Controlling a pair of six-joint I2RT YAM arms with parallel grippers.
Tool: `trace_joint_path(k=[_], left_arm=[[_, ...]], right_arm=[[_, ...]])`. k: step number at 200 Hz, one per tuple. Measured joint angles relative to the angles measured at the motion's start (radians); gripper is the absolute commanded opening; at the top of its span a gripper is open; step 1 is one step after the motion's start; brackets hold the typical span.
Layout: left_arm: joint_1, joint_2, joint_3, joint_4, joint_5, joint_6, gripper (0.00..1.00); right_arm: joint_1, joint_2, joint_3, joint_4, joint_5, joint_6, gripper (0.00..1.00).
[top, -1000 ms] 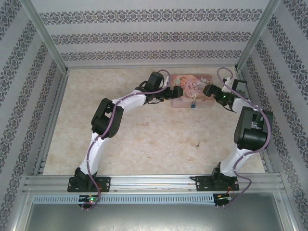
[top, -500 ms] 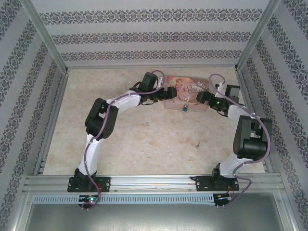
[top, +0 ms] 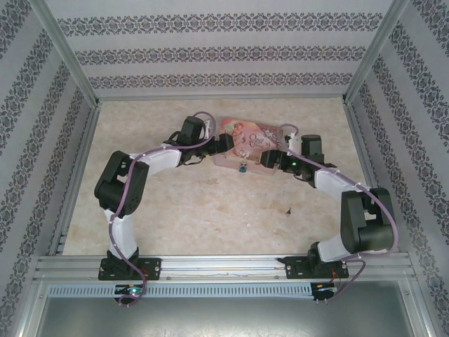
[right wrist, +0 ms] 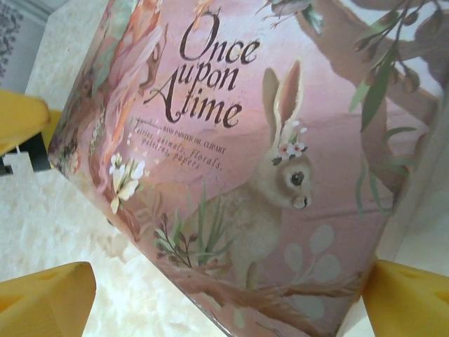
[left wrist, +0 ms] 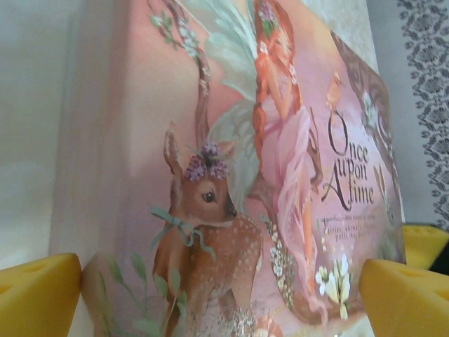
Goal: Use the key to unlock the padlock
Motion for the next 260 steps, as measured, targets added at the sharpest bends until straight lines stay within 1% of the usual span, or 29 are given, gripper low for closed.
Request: trace_joint_path(k=[28, 55, 82, 107, 151, 182, 205, 226, 237, 260], left_arm=[[0.03, -0.061, -0.088, 0.035, -0.045, -0.008, 0.99], [0.05, -0.105, -0.138, 0.038, -0.085, -0.011, 1.0], [0.069, -0.131, -0.171, 0.038, -0.107, -0.011, 0.99], [0.088, -0.151, -0.189, 0.035, -0.102, -0.011, 0.99], [0.115, -0.171, -0.19, 0.002, -0.063, -0.01, 0.99], [0.138, -0.231, -0.19, -0.037, -0.048, 0.003, 0.99], [0.168, -0.304, -0.2, -0.05, -0.063, 0.016, 0.99], [0.187, -0.396, -0.248, -0.053, -0.093, 0.03, 0.99], [0.187, -0.446, -0.282, -0.054, -0.103, 0.037, 0.99], [0.187, -0.544, -0.37, -0.053, -0.122, 0.042, 0.99]], right_arm=[[0.114, -0.021, -0.021, 0.016, 0.065, 0.046, 0.95], [0.207, -0.025, -0.026, 0.028, 0.129, 0.086, 0.95], [0.265, -0.024, -0.027, 0.042, 0.175, 0.118, 0.95], [0.3, -0.019, -0.027, 0.056, 0.206, 0.146, 0.98], [0.312, -0.023, -0.018, 0.039, 0.24, 0.183, 0.98], [0.309, -0.069, -0.014, -0.053, 0.275, 0.2, 0.98], [0.29, -0.16, -0.008, -0.164, 0.342, 0.199, 0.99], [0.274, -0.265, -0.007, -0.269, 0.404, 0.199, 0.97], [0.266, -0.321, -0.007, -0.333, 0.434, 0.199, 0.95], [0.24, -0.428, -0.008, -0.49, 0.488, 0.217, 0.86]])
